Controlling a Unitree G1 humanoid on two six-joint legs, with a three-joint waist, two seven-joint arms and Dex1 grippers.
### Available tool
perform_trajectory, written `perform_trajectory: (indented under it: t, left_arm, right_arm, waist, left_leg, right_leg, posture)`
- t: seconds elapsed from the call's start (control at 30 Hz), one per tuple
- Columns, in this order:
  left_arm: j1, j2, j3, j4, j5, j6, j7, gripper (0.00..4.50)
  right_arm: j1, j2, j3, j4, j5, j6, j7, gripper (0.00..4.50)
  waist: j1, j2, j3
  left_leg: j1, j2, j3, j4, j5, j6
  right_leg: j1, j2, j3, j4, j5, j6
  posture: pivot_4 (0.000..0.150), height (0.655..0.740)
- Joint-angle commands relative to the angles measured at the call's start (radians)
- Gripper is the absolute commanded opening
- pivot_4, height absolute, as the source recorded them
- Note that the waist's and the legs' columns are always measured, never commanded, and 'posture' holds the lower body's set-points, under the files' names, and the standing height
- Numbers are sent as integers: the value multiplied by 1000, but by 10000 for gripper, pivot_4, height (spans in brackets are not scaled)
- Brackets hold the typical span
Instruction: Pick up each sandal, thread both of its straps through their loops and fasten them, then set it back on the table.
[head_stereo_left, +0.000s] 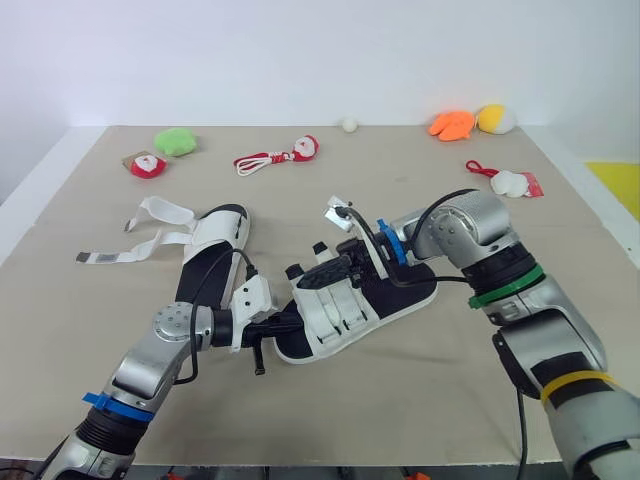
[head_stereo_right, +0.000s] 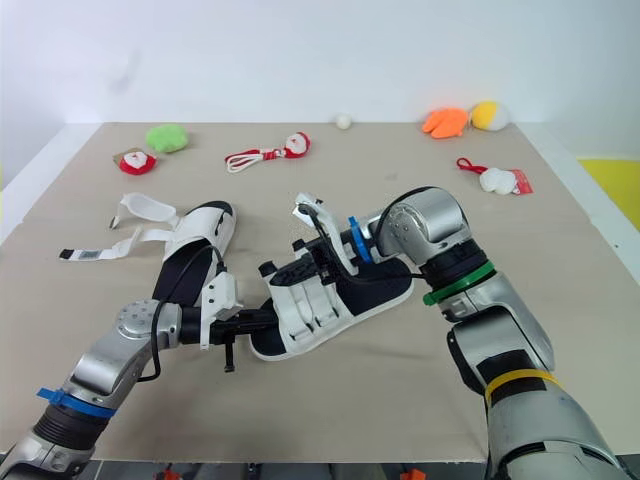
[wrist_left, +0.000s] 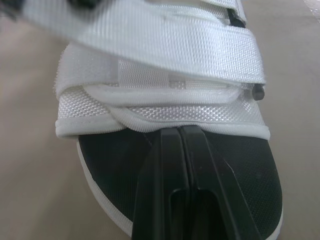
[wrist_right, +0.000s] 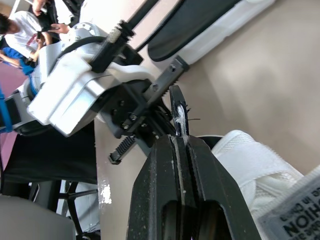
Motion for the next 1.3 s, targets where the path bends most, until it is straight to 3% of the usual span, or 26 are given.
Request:
perform_trajectory:
  t: [0.03,1.3]
  left_arm:
    - [31,10,-56,38,35,32,-4,0]
    - [30,9,-62,37,32,33,-7,0]
  right_arm:
    - [-9,27,-69,15,-27,2,4,851]
    - [-9,95,-93,104,-263,-30,-14,851]
  waist:
    - [0,0,0]
    - [-3,0,0]
  left_leg:
    - [0,0,0,0,0,0]
    - [1,1,0,0,1,-1]
  right_leg:
    - [0,0,0,0,0,0]
    - [0,1,0,1,1,2]
  posture:
    - [1500,7400]
    - [1500,7400]
